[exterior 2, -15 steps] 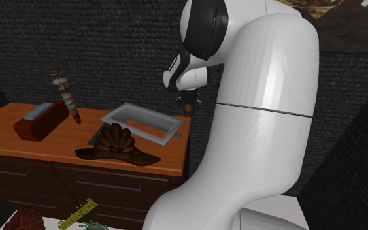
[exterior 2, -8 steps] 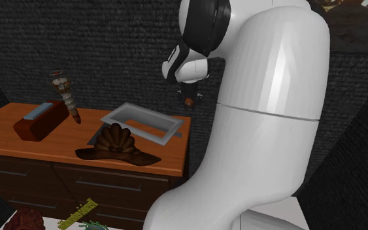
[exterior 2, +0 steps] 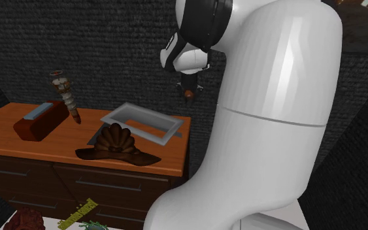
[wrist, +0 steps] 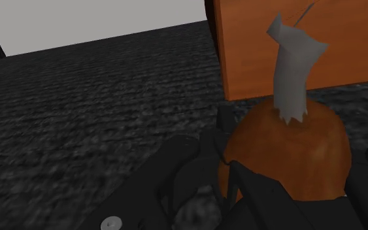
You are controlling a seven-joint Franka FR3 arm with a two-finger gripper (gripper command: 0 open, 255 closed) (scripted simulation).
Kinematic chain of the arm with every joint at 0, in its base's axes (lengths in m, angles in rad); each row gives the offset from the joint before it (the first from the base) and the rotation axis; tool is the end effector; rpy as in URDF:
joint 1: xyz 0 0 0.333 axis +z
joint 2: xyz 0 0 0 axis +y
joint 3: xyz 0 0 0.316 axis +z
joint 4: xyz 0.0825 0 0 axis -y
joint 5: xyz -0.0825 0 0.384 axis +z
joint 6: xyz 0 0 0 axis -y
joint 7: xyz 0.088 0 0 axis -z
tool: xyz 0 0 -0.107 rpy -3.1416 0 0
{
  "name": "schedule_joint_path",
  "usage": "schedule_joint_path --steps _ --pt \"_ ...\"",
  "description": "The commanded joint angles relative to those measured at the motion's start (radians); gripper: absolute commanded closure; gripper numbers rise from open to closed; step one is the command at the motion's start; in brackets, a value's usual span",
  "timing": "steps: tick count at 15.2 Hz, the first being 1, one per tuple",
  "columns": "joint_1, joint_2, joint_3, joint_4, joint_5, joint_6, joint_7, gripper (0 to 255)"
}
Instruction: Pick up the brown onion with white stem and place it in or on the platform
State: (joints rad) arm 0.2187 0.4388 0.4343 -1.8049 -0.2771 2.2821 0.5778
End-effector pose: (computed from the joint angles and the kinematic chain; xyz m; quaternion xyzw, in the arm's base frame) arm 0.5369 0.3731 0.3290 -0.9936 -0.1016 -0.0473 0.0096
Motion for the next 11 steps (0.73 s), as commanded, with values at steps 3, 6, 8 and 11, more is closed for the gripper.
schedule_joint_path --steps 3,6,8,11 --pt "-0.006 -0.028 0.010 0.017 0.018 -0.042 -0.013 255" --pt "-0.010 -0.046 0.016 0.032 0.031 -0.074 -0.022 255" --pt "-0.012 -0.057 0.019 0.042 0.038 -0.093 -0.027 255" --pt "0.024 -0.086 0.038 0.001 0.037 -0.084 0.035 255"
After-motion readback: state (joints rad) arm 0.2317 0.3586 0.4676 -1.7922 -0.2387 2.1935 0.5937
